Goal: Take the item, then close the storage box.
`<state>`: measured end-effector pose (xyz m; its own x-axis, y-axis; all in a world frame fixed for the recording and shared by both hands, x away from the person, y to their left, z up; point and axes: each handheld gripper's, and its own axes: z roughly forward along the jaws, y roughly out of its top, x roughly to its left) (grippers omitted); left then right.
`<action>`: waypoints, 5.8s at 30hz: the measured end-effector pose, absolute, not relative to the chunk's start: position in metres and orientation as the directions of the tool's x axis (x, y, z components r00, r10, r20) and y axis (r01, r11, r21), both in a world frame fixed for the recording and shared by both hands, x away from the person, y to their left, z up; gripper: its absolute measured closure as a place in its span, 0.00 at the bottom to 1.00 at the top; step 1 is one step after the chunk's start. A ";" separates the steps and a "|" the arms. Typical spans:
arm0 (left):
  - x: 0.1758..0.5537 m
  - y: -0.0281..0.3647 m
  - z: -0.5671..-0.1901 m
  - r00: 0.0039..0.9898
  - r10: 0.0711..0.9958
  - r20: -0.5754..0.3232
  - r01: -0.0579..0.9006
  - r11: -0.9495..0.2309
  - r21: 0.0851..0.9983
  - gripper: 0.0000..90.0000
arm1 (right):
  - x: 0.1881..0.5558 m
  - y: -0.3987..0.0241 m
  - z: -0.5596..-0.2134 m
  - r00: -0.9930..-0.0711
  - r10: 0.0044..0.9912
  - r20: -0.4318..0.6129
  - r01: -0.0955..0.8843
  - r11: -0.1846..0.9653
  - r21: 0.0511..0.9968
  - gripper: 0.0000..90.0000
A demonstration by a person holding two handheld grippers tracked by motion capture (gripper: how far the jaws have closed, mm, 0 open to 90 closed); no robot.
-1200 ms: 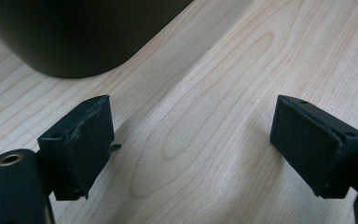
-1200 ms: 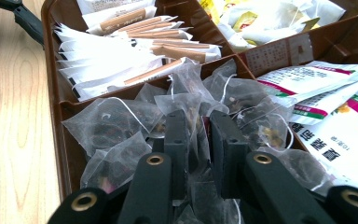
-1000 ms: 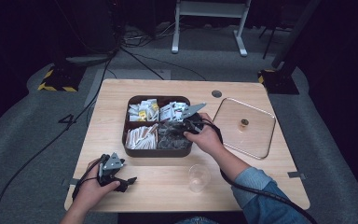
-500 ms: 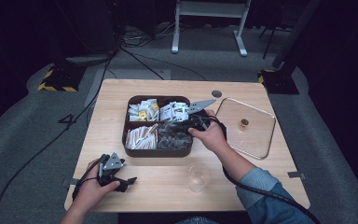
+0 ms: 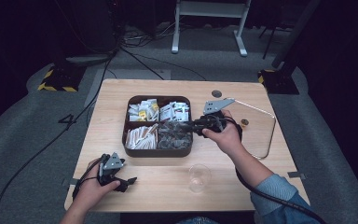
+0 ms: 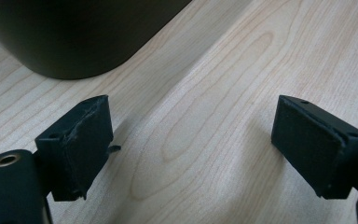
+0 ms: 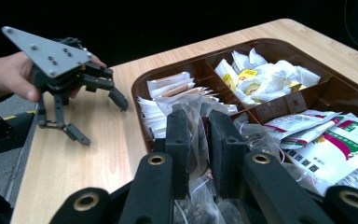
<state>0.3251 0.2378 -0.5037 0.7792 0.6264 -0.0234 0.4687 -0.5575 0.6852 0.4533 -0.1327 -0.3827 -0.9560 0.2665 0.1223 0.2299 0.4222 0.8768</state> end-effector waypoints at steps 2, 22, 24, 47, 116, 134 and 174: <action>0.325 0.238 -0.504 0.779 0.626 -0.024 0.469 -0.558 0.685 0.15 | 0.449 -0.137 -0.379 -0.959 0.260 0.111 0.218 0.428 0.877 0.88; 0.325 0.239 -0.504 0.769 0.638 -0.024 0.475 -0.548 0.689 0.17 | 0.403 -0.181 -0.359 -0.969 0.234 0.075 0.175 0.442 0.880 0.88; 0.325 0.239 -0.504 0.770 0.638 -0.024 0.475 -0.547 0.689 0.17 | 0.398 -0.184 -0.359 -0.969 0.232 0.081 0.177 0.432 0.884 0.88; 0.325 0.239 -0.504 0.768 0.639 -0.028 0.478 -0.544 0.689 0.17 | 0.350 -0.189 -0.379 -0.979 0.161 0.127 0.192 0.493 0.848 0.88; 0.326 0.239 -0.504 0.768 0.640 -0.027 0.480 -0.546 0.687 0.16 | 0.382 -0.202 -0.370 -0.945 0.316 0.082 0.222 0.441 0.869 0.60; 0.324 0.237 -0.504 0.748 0.663 -0.023 0.493 -0.532 0.689 0.16 | 0.440 -0.246 -0.371 -0.804 0.594 0.000 0.302 0.409 0.861 0.47; 0.322 0.237 -0.504 0.738 0.675 -0.024 0.502 -0.524 0.688 0.16 | 0.519 -0.317 -0.467 -0.518 0.855 -0.030 0.561 0.367 0.742 0.38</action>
